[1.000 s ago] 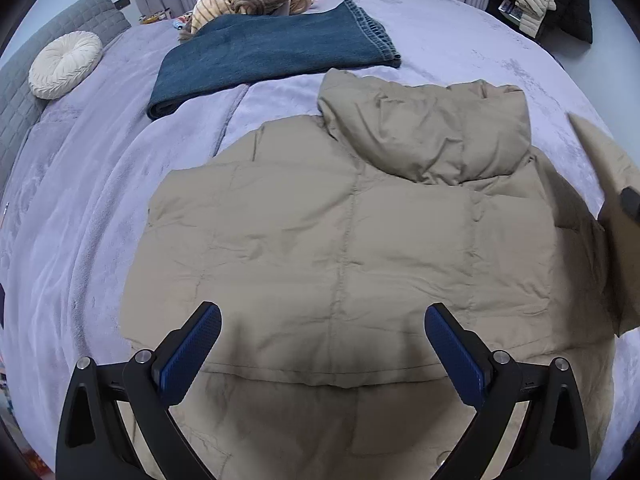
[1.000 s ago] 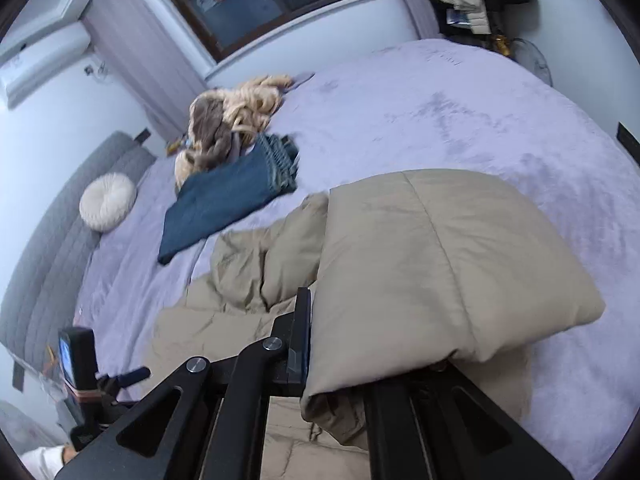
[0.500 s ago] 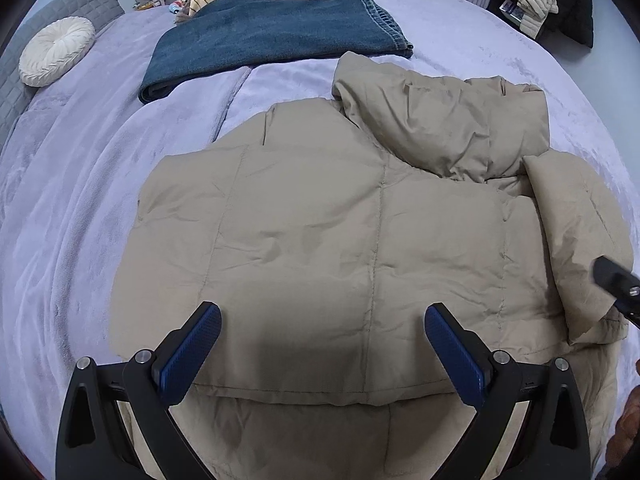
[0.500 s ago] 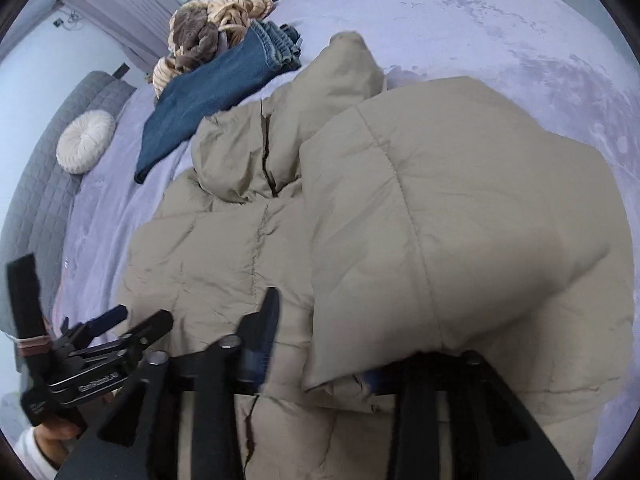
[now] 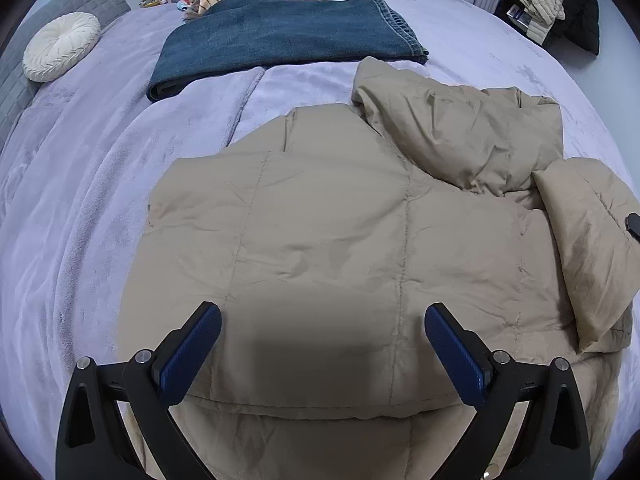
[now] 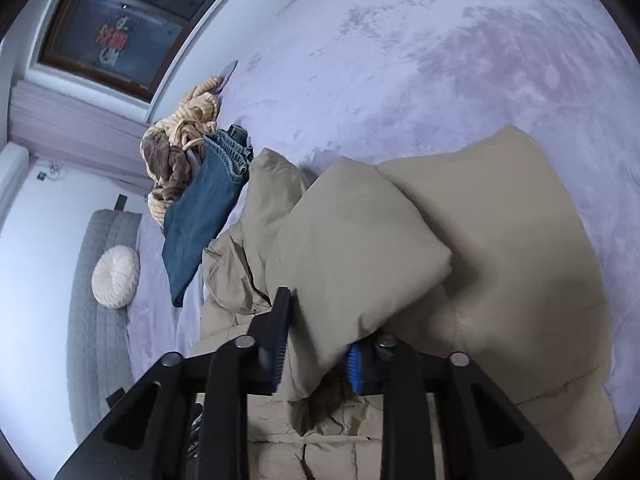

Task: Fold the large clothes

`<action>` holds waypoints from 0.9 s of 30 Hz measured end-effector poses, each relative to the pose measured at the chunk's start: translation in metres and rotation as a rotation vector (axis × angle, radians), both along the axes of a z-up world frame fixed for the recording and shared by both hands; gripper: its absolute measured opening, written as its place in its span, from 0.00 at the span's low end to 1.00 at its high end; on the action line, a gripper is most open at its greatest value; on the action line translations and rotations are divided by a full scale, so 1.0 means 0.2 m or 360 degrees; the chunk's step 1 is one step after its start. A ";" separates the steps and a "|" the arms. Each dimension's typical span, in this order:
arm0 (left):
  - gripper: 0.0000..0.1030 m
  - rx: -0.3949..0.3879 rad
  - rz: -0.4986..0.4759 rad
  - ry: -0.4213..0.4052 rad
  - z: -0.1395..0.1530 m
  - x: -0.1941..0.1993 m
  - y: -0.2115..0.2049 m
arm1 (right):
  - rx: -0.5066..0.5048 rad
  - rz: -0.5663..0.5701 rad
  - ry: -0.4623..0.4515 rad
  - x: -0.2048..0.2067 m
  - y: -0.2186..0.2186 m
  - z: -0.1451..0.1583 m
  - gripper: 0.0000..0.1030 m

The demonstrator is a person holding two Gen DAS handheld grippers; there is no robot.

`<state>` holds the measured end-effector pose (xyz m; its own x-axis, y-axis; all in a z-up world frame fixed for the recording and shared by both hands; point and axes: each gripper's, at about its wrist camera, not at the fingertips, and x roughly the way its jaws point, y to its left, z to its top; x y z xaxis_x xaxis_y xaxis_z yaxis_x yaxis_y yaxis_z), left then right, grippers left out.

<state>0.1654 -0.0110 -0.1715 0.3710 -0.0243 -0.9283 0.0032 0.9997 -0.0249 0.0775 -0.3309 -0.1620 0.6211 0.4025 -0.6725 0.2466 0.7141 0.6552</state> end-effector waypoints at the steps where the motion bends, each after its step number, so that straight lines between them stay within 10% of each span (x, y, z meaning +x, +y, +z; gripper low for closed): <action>1: 0.99 -0.0012 0.0007 -0.0001 0.00 0.00 0.02 | -0.0051 0.0035 -0.0025 0.01 0.04 0.03 0.16; 8: 0.99 -0.0631 0.0011 -0.0058 0.04 0.02 0.25 | -0.0496 0.0507 -0.0197 0.05 0.52 0.17 0.15; 14: 0.99 -0.1166 0.0003 0.0006 0.00 0.05 0.35 | -0.0747 0.0905 -0.0110 0.00 0.95 0.01 0.16; 19: 0.99 -0.1374 -0.0087 0.0087 -0.04 0.07 0.28 | -0.0730 0.0995 0.0007 -0.05 0.98 -0.07 0.67; 27: 0.99 -0.1314 -0.0154 0.0196 -0.14 0.13 0.12 | -0.0342 0.0661 0.0201 -0.29 0.36 -0.08 0.69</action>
